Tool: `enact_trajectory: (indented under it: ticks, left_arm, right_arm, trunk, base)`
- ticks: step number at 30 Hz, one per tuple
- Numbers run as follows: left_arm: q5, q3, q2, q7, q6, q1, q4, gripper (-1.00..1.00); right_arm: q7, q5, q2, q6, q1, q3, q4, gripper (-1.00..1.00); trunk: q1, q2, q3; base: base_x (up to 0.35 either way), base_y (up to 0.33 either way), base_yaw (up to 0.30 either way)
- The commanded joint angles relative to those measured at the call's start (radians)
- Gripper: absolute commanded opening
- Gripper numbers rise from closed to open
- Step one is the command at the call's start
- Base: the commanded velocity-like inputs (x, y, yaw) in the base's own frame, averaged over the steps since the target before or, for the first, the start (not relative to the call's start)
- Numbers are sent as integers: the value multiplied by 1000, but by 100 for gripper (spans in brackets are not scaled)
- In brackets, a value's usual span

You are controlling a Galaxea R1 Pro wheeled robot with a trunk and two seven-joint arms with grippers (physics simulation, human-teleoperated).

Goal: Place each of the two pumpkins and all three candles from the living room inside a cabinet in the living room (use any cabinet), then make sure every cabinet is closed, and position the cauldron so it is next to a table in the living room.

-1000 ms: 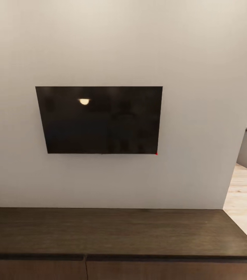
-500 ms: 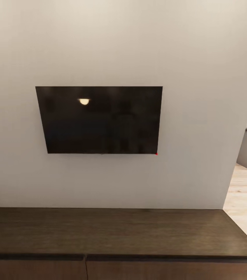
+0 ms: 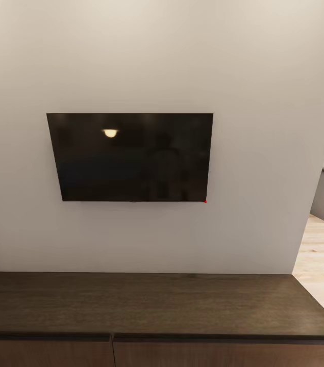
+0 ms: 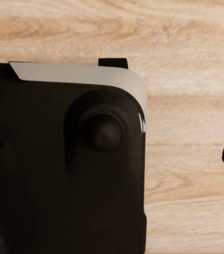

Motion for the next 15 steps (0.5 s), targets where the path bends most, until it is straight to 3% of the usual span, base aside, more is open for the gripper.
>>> enact_trajectory:
  ticks: [1,4,15]
  left_arm:
    - [0,0,-4,-1,0,1,-2,100]
    - [1,0,-18,0,0,0,-6,100]
    - [1,0,-24,0,0,0,-82,100]
  right_arm:
    - [0,-1,0,2,0,-1,-7,100]
    - [2,0,10,1,-1,2,-35,100]
    - [3,2,10,2,0,0,-69,100]
  trunk:
    - [0,-1,-1]
    - [0,-1,-1]
    - [0,-1,-1]
  base:
    - [0,0,0]
    - [0,0,0]
    - [0,0,0]
